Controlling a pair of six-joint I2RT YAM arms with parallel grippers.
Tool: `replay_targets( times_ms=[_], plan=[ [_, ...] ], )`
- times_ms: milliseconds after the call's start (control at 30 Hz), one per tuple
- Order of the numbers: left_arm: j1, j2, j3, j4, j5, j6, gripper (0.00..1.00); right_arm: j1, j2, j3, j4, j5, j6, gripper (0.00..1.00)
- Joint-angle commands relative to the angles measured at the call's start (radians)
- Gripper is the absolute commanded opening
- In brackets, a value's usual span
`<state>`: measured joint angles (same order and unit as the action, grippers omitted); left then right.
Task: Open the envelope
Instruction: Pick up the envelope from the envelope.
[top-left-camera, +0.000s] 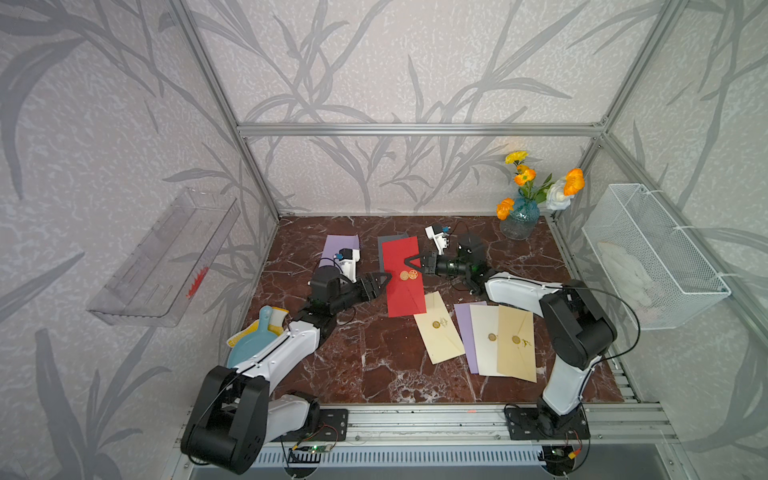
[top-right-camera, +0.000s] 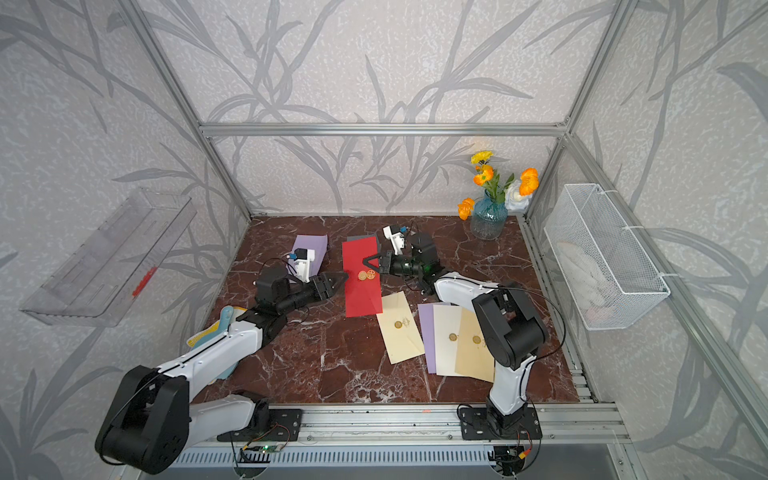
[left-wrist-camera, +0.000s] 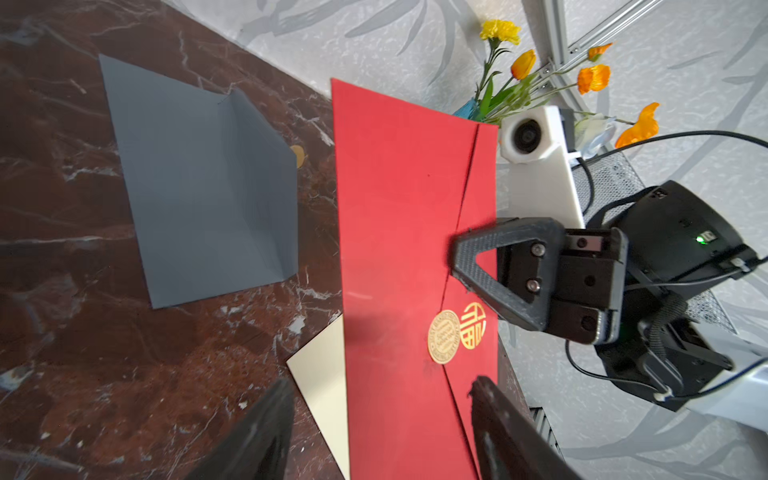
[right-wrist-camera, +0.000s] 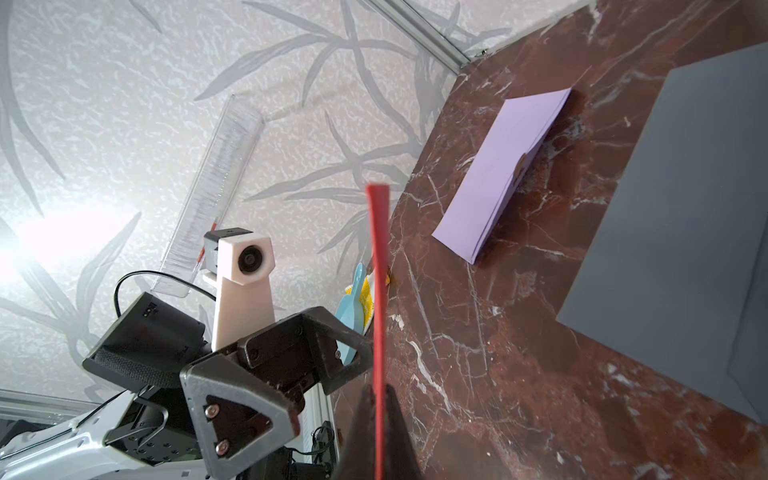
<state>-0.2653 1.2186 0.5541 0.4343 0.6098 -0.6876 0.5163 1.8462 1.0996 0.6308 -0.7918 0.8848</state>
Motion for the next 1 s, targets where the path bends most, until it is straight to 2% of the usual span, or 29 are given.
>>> replay_targets(
  times_ms=[0, 200, 433, 567, 667, 767, 967],
  plan=[
    [0.001, 0.017, -0.023, 0.083, 0.060, -0.013, 0.68, 0.012, 0.025, 0.028, 0.099, -0.033, 0.049, 0.00],
    [0.014, 0.002, -0.032, 0.064, 0.038, 0.006, 0.68, 0.022, 0.005, 0.033, 0.089, -0.044, 0.037, 0.00],
    [0.017, 0.035, -0.020, 0.142, 0.113, -0.026, 0.66, 0.036, 0.032, 0.052, 0.137, -0.078, 0.068, 0.00],
    [0.017, 0.079, -0.006, 0.221, 0.206, -0.072, 0.53, 0.047, 0.050, 0.072, 0.136, -0.089, 0.065, 0.00],
    [0.018, 0.084, -0.017, 0.279, 0.215, -0.098, 0.42, 0.047, 0.063, 0.087, 0.130, -0.104, 0.066, 0.00],
    [0.018, 0.075, -0.022, 0.294, 0.211, -0.099, 0.42, 0.048, 0.068, 0.088, 0.121, -0.116, 0.057, 0.00],
    [0.023, 0.040, -0.024, 0.295, 0.185, -0.095, 0.48, 0.047, 0.058, 0.072, 0.067, -0.140, 0.026, 0.00]
  ],
)
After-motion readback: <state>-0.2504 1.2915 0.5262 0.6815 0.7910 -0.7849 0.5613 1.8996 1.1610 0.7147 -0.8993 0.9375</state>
